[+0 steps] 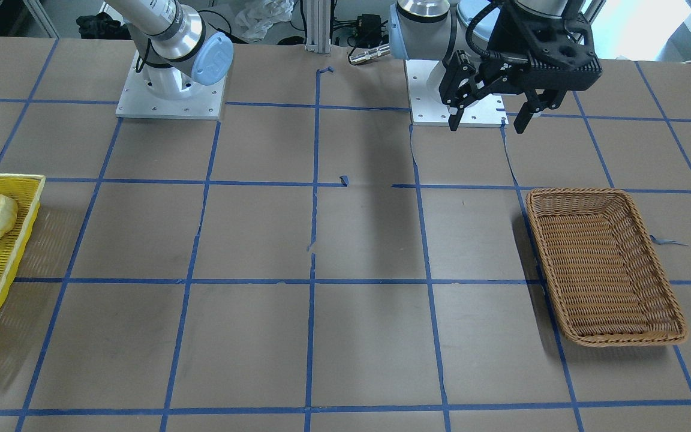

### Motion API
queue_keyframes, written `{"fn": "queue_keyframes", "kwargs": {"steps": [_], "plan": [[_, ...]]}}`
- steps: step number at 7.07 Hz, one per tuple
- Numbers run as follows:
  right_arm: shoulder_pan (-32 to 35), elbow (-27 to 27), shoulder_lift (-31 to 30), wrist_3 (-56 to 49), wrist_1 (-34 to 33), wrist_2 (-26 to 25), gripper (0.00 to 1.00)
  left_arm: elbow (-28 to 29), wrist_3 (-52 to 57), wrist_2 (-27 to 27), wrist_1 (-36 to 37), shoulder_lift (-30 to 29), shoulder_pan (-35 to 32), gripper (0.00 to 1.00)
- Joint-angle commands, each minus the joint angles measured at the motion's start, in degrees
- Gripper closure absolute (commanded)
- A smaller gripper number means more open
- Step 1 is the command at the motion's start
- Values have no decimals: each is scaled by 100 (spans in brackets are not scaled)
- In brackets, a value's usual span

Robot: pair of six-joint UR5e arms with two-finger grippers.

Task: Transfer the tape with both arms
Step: 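Lower the right gripper into the yellow basket and grasp the yellow tape roll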

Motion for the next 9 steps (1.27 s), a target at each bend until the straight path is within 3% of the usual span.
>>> {"fn": "queue_keyframes", "kwargs": {"steps": [1,2,4,6,7,9], "plan": [[-30,10,63,65,-17,-13,78,0,9,16,16,-10,13,0],[-30,1,46,74,-8,-22,100,0,9,7,16,-10,13,0],[-30,-69,-59,449,62,56,100,0,9,7,16,-19,13,0],[118,-61,-925,591,315,65,100,0,9,7,16,-19,13,0],[285,-78,-1356,792,752,440,100,9,9,7,16,-19,13,0],[1360,-78,-1633,2061,1317,646,100,9,9,7,16,-10,13,0]]}}
